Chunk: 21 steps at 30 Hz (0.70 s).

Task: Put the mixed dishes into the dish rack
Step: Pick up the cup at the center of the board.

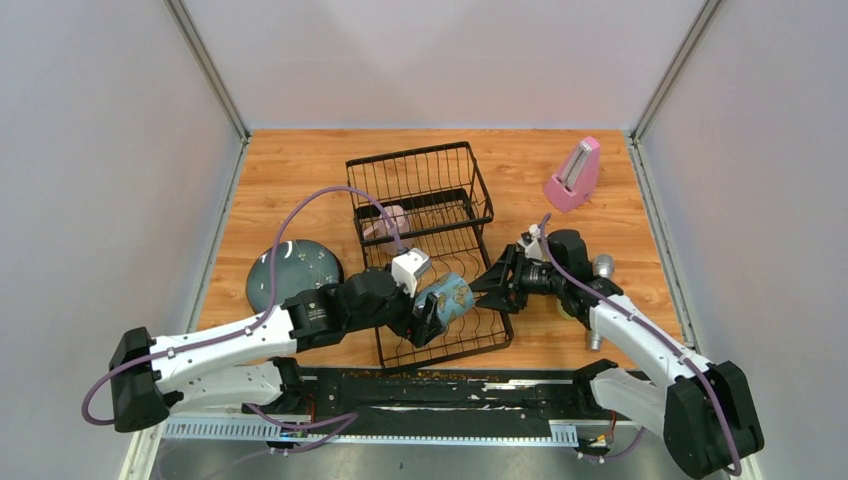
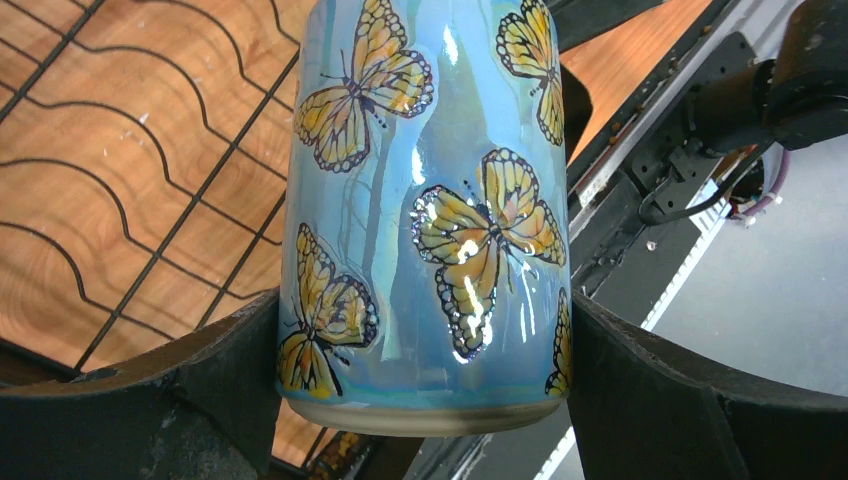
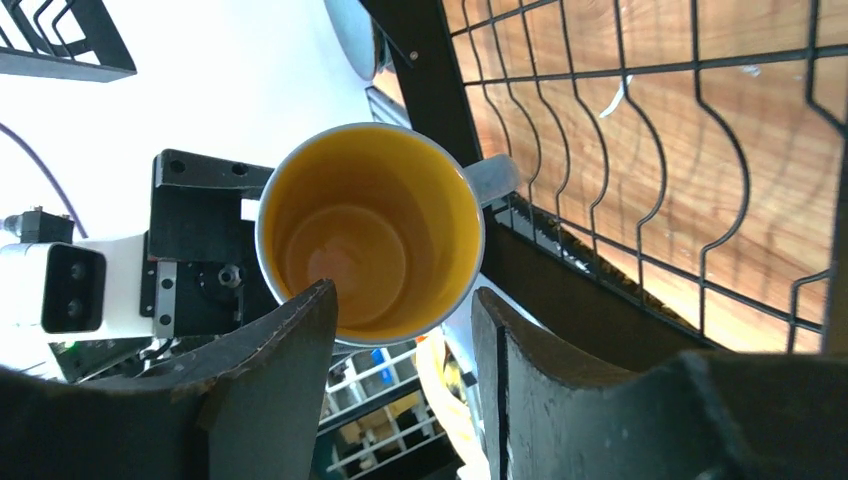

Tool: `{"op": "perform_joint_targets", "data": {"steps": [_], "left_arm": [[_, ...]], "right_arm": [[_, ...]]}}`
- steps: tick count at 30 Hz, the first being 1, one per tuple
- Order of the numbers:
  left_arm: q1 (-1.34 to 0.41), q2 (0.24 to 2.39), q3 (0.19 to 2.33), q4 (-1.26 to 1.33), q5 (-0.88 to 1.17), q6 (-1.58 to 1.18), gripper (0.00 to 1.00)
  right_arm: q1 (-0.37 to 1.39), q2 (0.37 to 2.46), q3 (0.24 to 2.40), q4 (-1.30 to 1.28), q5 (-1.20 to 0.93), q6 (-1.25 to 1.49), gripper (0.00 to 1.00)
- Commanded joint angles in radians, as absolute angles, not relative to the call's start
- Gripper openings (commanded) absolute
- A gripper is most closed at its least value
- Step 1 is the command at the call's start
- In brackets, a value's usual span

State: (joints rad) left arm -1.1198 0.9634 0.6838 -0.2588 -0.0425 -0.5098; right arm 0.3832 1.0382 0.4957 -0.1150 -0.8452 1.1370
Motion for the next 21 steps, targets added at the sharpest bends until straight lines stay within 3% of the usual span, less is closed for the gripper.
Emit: {"op": "perform_joint_targets", "data": {"steps": [1,21], "left_arm": [[-1.114,1.012,0.809,-0.320,-0.119,-0.589,0.00],[-1.089,1.187,1.020,-0.532,-0.092,-0.552,0.00]], "right_arm": [[0.405,0.999,0.561,-0.222,-0.823,1.040,0.53],[0.429,1.008,0.589,-0.306,-0.740,0.941,0.54]]}}
